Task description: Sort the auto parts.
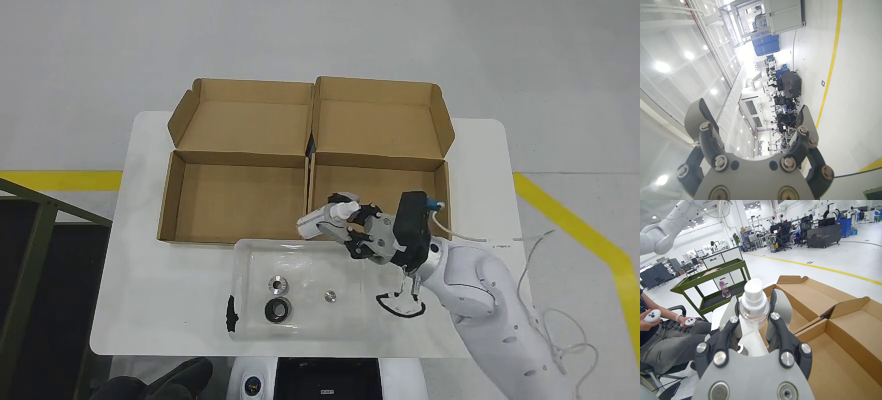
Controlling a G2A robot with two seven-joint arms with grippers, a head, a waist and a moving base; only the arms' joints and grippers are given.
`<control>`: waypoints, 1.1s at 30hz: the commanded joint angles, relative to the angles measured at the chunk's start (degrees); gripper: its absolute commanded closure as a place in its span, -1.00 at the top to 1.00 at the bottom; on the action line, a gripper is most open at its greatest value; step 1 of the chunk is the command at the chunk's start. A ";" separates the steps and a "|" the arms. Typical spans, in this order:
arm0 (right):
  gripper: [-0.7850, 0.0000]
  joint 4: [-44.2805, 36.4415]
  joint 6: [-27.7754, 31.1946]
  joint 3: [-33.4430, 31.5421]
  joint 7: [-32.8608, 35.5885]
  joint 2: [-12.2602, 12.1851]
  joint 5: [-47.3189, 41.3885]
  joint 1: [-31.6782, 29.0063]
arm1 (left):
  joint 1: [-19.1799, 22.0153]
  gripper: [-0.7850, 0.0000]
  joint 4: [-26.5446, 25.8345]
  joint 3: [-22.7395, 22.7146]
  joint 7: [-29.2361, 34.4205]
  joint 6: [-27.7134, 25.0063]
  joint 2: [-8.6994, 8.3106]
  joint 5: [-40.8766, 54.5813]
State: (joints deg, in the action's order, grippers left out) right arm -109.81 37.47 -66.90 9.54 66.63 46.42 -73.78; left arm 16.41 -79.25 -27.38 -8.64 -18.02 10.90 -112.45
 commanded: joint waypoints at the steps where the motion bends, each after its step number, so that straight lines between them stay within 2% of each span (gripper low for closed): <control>1: -1.00 0.46 -0.48 -0.32 -0.23 0.00 -0.27 -0.02 | 0.00 1.00 0.00 0.00 0.00 0.00 0.00 0.00; 7: -1.00 2.74 -3.19 -0.45 -0.99 0.21 0.37 1.15 | 0.00 1.00 0.00 0.00 0.00 0.00 0.00 0.00; 14: -1.00 5.98 -7.27 0.80 -1.18 0.71 5.02 4.59 | 0.00 1.00 0.00 0.00 0.00 0.00 0.00 0.00; 26: -1.00 15.32 -12.63 6.29 -1.93 2.06 17.95 11.86 | 0.00 1.00 0.00 0.00 0.00 0.00 0.00 0.00; 33: -1.00 21.40 -14.46 10.13 -1.77 3.28 21.36 16.26 | 0.00 1.00 0.00 0.00 0.00 0.00 0.00 0.00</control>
State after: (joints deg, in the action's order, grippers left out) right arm -89.14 23.38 -57.11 7.64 69.79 67.16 -58.11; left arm 16.41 -79.25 -27.38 -8.64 -18.02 10.90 -112.45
